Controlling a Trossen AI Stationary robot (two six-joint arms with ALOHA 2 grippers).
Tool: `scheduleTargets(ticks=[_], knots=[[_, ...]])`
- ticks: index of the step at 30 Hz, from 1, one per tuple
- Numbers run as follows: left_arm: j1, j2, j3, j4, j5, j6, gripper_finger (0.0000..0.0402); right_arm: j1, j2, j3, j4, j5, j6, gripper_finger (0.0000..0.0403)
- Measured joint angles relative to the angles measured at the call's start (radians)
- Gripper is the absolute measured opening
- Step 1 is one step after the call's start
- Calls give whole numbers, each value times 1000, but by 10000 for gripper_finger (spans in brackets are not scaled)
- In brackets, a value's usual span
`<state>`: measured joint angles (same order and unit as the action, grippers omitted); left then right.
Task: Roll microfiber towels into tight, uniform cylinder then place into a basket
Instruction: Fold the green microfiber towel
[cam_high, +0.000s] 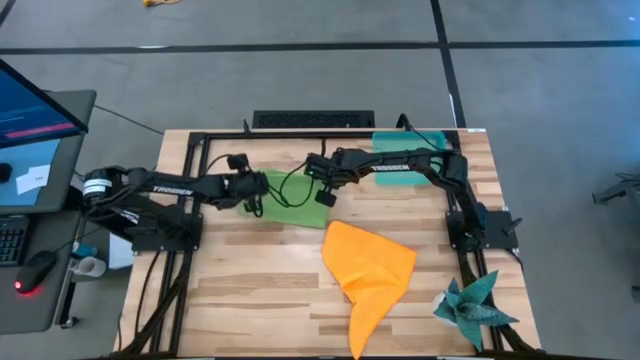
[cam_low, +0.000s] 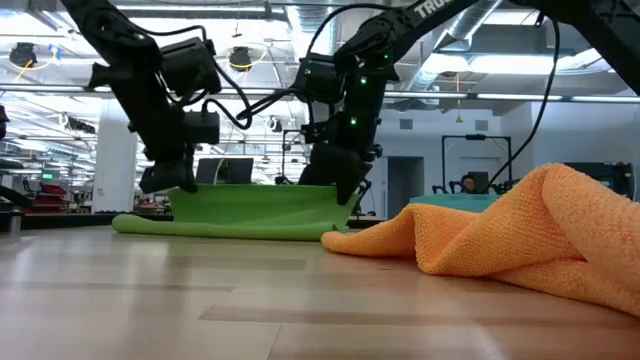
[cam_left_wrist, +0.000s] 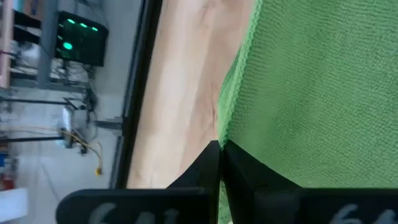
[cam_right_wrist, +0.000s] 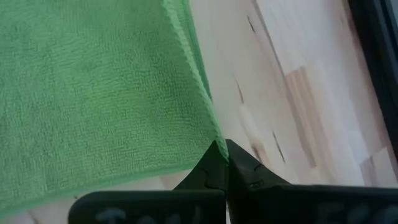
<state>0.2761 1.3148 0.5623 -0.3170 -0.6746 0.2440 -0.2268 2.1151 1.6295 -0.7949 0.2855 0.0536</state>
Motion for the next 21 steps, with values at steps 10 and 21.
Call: scheduleTargets(ticks=[10, 21], knots=[[76, 0, 0, 101, -17, 57, 8, -20, 0, 0, 33, 1, 44, 10], [101, 0, 0, 105, 49, 62, 76, -39, 0, 0, 33, 0, 31, 49]])
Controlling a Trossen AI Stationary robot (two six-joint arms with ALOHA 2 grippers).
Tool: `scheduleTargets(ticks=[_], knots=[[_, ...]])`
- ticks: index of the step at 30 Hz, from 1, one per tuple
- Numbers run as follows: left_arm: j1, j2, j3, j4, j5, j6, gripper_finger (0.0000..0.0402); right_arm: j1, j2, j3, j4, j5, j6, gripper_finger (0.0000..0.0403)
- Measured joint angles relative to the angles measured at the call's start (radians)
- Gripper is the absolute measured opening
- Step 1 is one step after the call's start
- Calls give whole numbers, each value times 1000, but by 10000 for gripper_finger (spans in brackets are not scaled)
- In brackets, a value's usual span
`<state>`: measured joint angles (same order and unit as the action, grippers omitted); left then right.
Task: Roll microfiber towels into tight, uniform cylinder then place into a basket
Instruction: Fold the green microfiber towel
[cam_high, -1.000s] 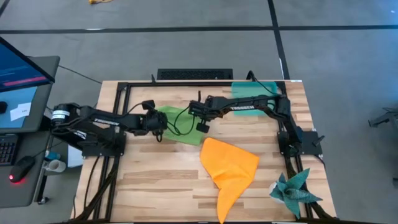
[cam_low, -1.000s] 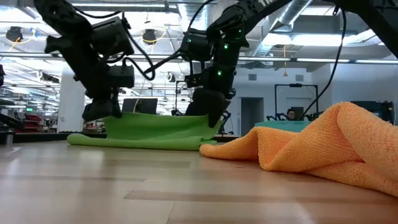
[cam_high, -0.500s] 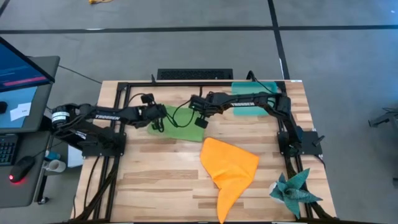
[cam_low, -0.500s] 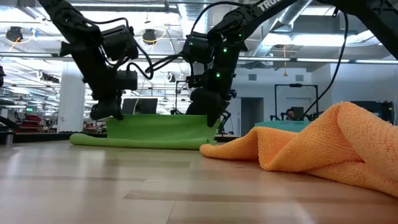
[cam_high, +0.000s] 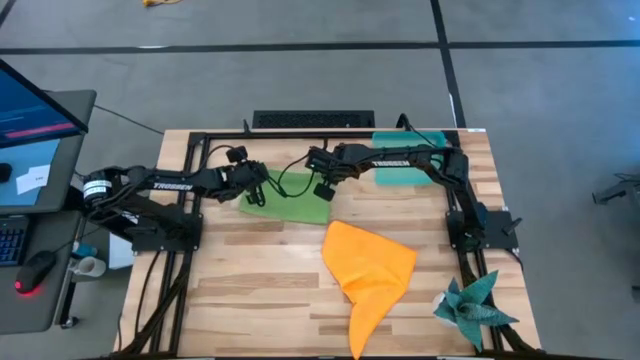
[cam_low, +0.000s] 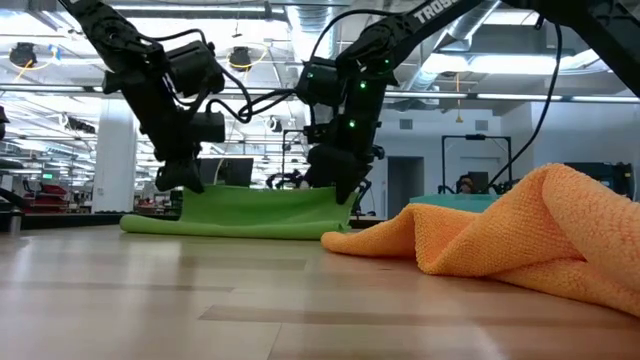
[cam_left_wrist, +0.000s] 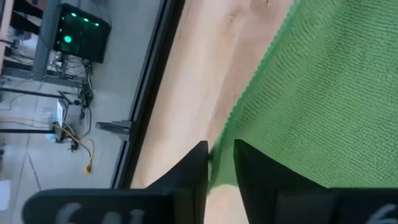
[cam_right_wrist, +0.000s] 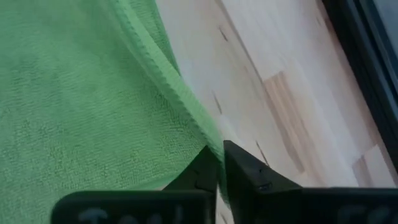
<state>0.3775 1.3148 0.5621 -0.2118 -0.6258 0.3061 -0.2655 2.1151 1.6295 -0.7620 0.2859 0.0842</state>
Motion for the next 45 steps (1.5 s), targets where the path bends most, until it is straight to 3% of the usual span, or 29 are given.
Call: scheduleTargets(ticks=[11, 17, 24, 32, 37, 45], knots=[[30, 0, 0, -7, -25, -12, 113, -17, 0, 0, 10, 7, -15, 144], [48, 0, 0, -76, 70, -38, 115, -42, -9, 18, -96, 4, -66, 183], [34, 0, -1, -144, 273, -83, 115, -44, -11, 89, -295, -43, -58, 193], [-76, -74, -2, -226, 369, -170, 114, 64, -57, 6, -380, -106, -81, 178], [-171, -153, -54, -216, 380, -247, 114, 134, -150, -136, -312, -123, -85, 169], [-245, -217, -153, -148, 355, -371, 114, 227, -337, -419, 185, -159, -40, 164]])
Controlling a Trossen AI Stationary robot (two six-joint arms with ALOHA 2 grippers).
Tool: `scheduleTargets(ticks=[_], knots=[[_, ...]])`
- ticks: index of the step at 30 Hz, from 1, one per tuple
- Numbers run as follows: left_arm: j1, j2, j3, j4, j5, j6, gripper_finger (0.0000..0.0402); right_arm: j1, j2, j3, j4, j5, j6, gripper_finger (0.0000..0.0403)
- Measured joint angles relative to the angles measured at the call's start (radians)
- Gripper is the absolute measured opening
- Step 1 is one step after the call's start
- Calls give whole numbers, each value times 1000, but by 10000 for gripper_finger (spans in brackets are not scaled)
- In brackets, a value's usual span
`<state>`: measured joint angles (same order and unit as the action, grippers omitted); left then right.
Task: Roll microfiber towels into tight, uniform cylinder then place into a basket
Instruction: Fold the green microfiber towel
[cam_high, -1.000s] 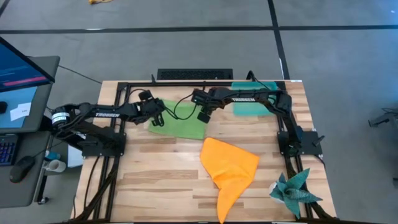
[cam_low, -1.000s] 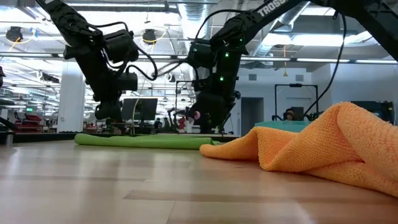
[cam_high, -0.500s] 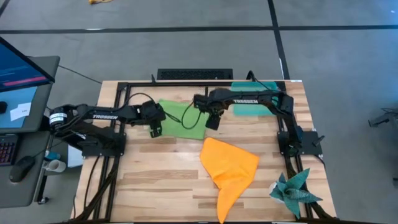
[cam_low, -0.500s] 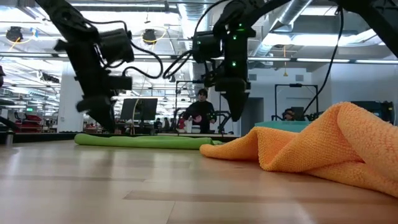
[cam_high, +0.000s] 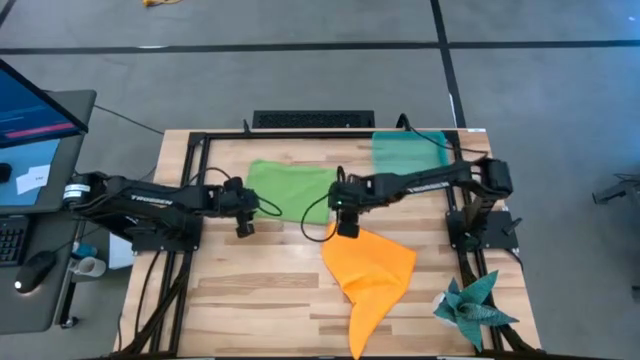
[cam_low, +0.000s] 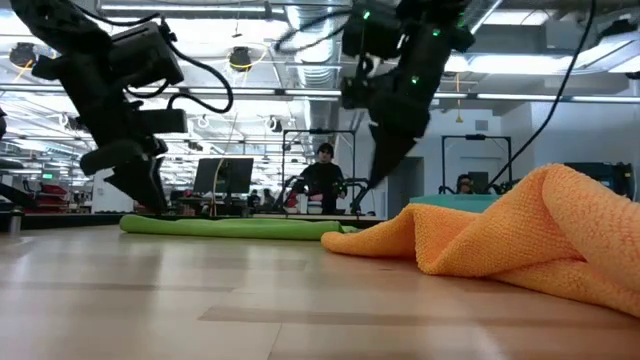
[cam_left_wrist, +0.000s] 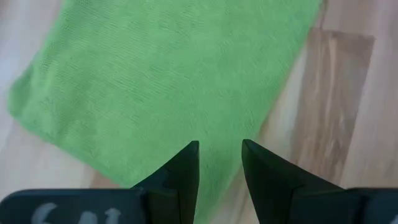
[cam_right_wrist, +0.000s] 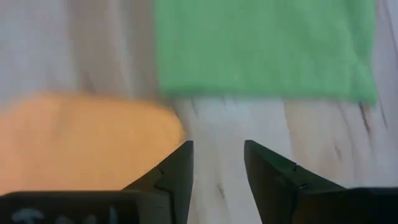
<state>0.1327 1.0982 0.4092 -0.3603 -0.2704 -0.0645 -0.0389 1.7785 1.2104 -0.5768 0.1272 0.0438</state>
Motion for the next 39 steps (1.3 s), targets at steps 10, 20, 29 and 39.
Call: scheduleTargets(ticks=[10, 20, 29, 39], knots=[[-1, 0, -7, 122, -52, -120, 114, 39, 97, -48, 414, 51, -44, 154], [2, 30, -13, 107, -160, -320, 114, 33, 176, -44, 461, 87, -34, 49], [2, 83, -21, 64, -154, -466, 114, 30, 177, -45, 450, 87, 74, 15], [1, 152, -16, 5, -62, -529, 114, 46, 248, -41, 457, 33, 142, 5]])
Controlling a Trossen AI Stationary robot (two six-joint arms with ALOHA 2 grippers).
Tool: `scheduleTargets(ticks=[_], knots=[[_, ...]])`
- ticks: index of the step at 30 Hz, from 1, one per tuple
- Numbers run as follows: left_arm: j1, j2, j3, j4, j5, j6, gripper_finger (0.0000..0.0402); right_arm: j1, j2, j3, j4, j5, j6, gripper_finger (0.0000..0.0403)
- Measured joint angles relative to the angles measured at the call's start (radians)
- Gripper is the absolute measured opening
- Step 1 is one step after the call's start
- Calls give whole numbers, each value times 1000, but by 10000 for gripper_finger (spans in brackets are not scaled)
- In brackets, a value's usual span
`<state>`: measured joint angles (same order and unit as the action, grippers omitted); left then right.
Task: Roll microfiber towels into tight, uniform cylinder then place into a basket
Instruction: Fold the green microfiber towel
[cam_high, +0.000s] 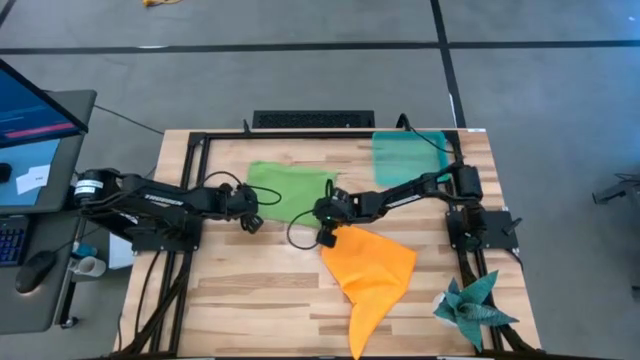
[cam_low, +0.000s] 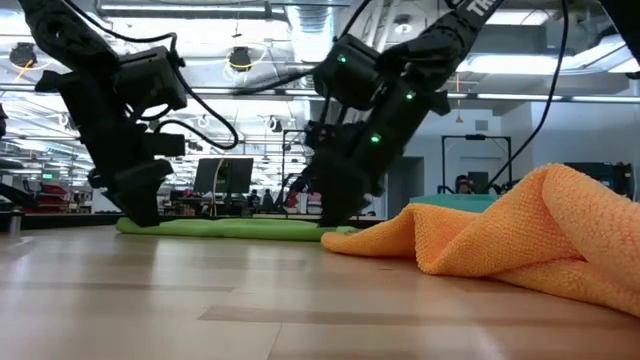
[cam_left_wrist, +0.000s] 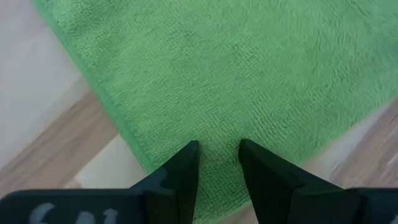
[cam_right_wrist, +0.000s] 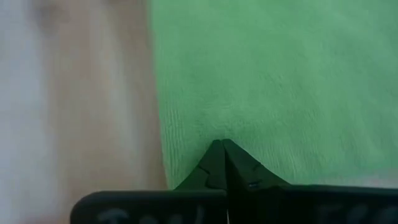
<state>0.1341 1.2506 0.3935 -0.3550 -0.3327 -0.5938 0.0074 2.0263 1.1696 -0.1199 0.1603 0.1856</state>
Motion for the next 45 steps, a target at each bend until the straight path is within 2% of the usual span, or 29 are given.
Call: scheduleTargets(ticks=[3, 8, 13, 18, 22, 26, 30, 38, 41, 45], knots=[[-1, 5, 0, -7, -20, 32, 114, 18, 5, 2, 8, -45, 4, 6], [-31, -15, 5, -51, -149, 100, 114, 58, 9, 1, 22, -104, 16, 14], [-85, -35, 29, -160, -244, 77, 114, 76, 12, 23, 1, -163, 14, 12], [-144, -61, 63, -170, -260, 64, 114, 79, 15, 70, -39, -164, -32, 11], [-210, -62, 78, -43, -257, 172, 114, 78, -52, 89, -98, -149, -37, 18], [-285, -48, 78, 146, -236, 319, 114, 104, -151, 84, -207, -19, -37, 20], [-319, -7, 78, 331, -228, 370, 114, 153, -241, 84, -295, 143, -37, 17], [-317, 214, 80, 565, -169, 454, 114, 272, -345, 44, -401, 427, -11, 21], [-303, 293, 105, 591, -166, 463, 114, 301, -394, -3, -425, 473, 24, 21], [-280, 372, 153, 582, -113, 470, 114, 307, -467, -67, -422, 480, 78, 18]])
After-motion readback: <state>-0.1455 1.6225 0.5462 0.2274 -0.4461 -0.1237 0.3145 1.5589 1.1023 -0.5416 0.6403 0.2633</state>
